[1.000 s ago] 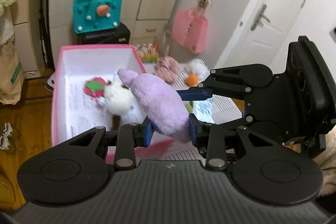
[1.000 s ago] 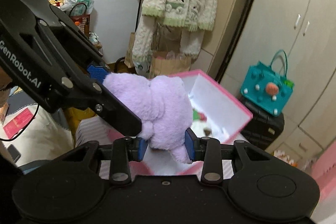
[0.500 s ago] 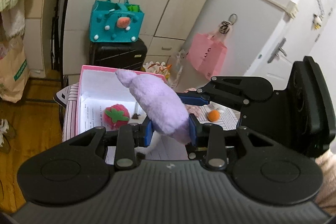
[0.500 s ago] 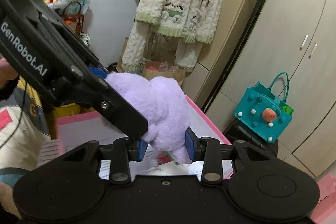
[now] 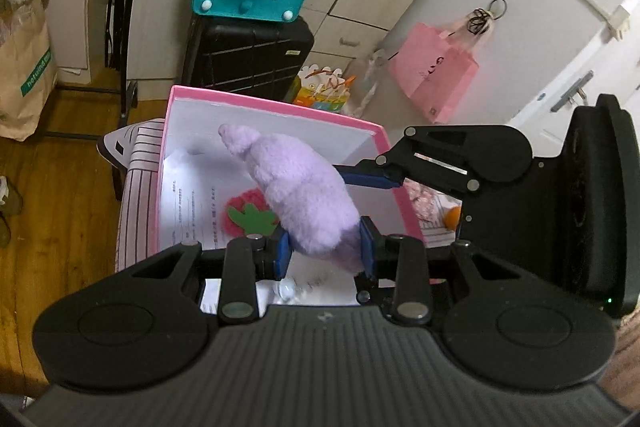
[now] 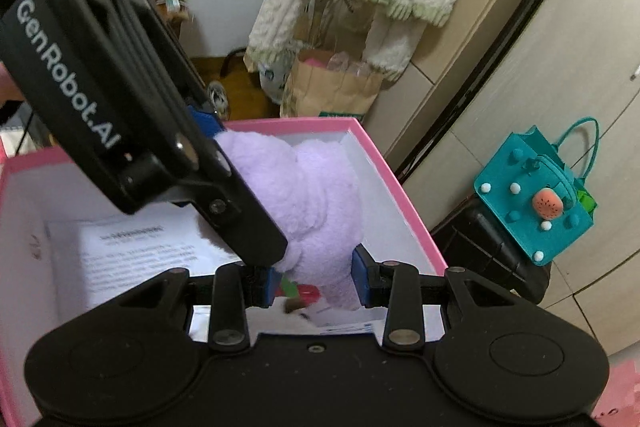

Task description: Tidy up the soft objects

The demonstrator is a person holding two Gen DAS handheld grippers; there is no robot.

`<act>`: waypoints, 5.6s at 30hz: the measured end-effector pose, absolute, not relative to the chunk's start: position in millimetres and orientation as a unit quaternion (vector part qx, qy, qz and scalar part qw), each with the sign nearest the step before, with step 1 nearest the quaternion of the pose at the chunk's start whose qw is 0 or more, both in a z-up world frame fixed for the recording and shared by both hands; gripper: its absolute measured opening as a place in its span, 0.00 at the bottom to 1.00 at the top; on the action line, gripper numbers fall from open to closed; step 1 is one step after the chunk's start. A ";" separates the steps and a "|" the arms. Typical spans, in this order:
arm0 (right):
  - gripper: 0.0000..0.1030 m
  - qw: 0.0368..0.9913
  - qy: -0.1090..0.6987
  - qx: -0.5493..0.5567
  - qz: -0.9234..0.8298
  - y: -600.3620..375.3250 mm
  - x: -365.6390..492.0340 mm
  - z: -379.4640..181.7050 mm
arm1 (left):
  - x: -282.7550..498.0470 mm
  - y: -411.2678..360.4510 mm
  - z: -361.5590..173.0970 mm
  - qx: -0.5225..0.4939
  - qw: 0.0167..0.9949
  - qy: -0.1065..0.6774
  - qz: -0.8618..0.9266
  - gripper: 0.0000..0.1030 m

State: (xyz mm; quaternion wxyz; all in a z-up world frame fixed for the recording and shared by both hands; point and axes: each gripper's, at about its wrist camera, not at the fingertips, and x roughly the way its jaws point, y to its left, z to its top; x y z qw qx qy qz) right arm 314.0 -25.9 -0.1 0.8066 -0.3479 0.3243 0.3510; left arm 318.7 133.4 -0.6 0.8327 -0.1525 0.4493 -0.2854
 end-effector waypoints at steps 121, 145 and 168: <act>0.57 0.892 0.405 -0.067 0.189 -311.3 202.9 -53.6 | 167.6 -104.0 -77.2 -0.055 0.805 0.484 -0.339 0.65; 0.44 0.869 0.445 -0.004 0.218 -343.0 204.9 -78.8 | 171.4 -101.0 -99.9 -0.189 0.820 0.460 -0.282 0.51; 0.44 0.852 0.470 0.091 0.215 -355.2 162.2 -93.4 | 163.4 -106.6 -97.9 -0.133 0.833 0.454 -0.288 0.44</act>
